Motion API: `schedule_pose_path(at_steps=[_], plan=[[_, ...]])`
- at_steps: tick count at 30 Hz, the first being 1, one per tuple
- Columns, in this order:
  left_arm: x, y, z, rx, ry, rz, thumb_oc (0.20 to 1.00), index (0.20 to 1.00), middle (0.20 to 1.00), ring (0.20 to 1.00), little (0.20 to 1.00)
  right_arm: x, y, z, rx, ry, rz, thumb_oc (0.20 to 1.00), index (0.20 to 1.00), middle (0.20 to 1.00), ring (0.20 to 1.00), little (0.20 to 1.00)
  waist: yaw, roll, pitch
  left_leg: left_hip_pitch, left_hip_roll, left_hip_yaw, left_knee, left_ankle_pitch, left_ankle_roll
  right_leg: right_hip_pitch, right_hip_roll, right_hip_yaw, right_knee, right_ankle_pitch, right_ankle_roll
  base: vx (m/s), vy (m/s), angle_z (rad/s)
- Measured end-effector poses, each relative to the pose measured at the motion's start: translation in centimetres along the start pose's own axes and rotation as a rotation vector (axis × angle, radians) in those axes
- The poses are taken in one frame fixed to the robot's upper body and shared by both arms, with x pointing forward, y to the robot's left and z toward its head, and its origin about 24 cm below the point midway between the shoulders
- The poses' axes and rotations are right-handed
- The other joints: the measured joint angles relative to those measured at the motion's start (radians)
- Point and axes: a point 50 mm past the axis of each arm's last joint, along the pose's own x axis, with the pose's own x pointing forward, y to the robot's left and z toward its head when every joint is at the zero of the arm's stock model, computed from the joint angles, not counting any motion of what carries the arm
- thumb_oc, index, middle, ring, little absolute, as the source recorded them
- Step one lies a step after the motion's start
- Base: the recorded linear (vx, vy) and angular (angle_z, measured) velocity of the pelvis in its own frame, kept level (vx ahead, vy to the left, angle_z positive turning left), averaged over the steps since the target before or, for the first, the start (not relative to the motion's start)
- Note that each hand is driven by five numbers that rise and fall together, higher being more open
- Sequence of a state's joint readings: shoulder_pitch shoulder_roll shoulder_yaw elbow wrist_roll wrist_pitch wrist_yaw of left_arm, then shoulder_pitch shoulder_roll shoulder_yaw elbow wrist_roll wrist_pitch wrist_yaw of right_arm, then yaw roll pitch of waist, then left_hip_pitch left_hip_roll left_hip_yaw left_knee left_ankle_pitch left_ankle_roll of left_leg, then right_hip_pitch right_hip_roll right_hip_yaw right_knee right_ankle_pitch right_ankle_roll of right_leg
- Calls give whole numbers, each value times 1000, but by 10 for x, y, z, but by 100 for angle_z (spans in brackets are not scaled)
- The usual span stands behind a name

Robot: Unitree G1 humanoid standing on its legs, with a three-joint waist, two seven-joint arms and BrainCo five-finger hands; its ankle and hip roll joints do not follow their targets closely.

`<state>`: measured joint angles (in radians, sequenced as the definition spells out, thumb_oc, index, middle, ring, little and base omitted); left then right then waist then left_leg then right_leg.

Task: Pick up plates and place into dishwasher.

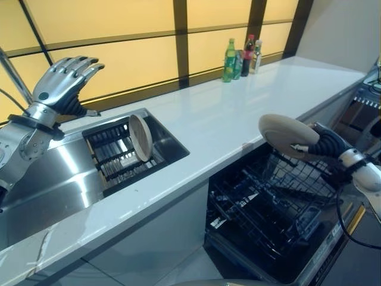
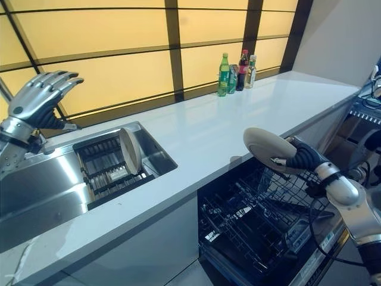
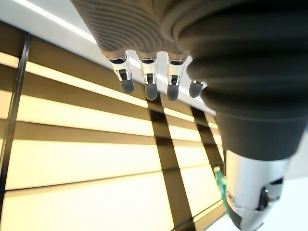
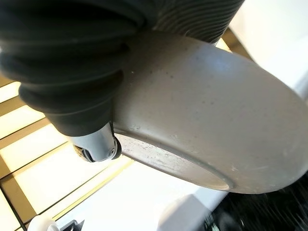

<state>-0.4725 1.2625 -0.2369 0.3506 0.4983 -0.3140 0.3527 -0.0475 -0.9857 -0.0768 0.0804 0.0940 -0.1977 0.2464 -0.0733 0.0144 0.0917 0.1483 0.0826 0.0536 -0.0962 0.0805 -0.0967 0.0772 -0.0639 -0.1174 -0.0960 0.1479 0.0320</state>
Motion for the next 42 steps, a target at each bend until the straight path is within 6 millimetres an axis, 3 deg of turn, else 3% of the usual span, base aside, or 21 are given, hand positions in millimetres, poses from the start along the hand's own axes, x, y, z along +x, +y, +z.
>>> schedule_pose_path(at_steps=[13,17,23,27,33,37,42], plan=[[-19,-20,-22,51,94,-158,1000,1000,1000,1000,1000,-34,34,-42,204,283,319,200,200,200,200,200,-63,13,37,-22,-1,35,0,0,-1,-45,4,40,0,8,11,11,45,-11],[-23,-34,-23,74,106,-246,1000,1000,1000,1000,1000,-33,46,-44,215,300,371,200,200,200,200,200,-73,13,50,-38,-4,51,0,0,0,-68,2,54,0,16,19,-80,67,-14],[-6,-42,-10,135,56,-310,1000,1000,1000,1000,1000,-10,87,-50,240,334,450,200,200,200,200,200,-74,13,98,-78,-20,52,0,7,9,-119,-10,52,0,36,25,-104,40,-10],[10,-35,-6,158,51,-303,1000,1000,1000,1000,1000,18,97,-42,228,299,397,200,200,200,200,200,-70,32,128,-90,-20,46,0,11,4,-134,-10,49,0,38,23,-49,10,5],[34,-24,6,161,13,-272,1000,1000,1000,1000,1000,38,120,-39,167,322,447,200,200,200,200,200,-29,70,158,-90,-21,19,1,11,4,-119,-10,14,4,42,9,-3,16,14],[49,-16,8,209,1,-260,1000,1000,1000,1000,1000,55,127,-35,145,347,474,200,200,200,200,200,-18,76,173,-95,-28,-1,1,13,7,-115,-17,-3,3,41,9,-32,22,13],[57,-19,15,271,-35,-335,1000,1000,1000,1000,1000,75,120,-27,114,358,456,200,200,200,200,200,-10,87,181,-106,-31,-6,1,15,8,-119,-23,-14,0,38,9,-32,7,8]])
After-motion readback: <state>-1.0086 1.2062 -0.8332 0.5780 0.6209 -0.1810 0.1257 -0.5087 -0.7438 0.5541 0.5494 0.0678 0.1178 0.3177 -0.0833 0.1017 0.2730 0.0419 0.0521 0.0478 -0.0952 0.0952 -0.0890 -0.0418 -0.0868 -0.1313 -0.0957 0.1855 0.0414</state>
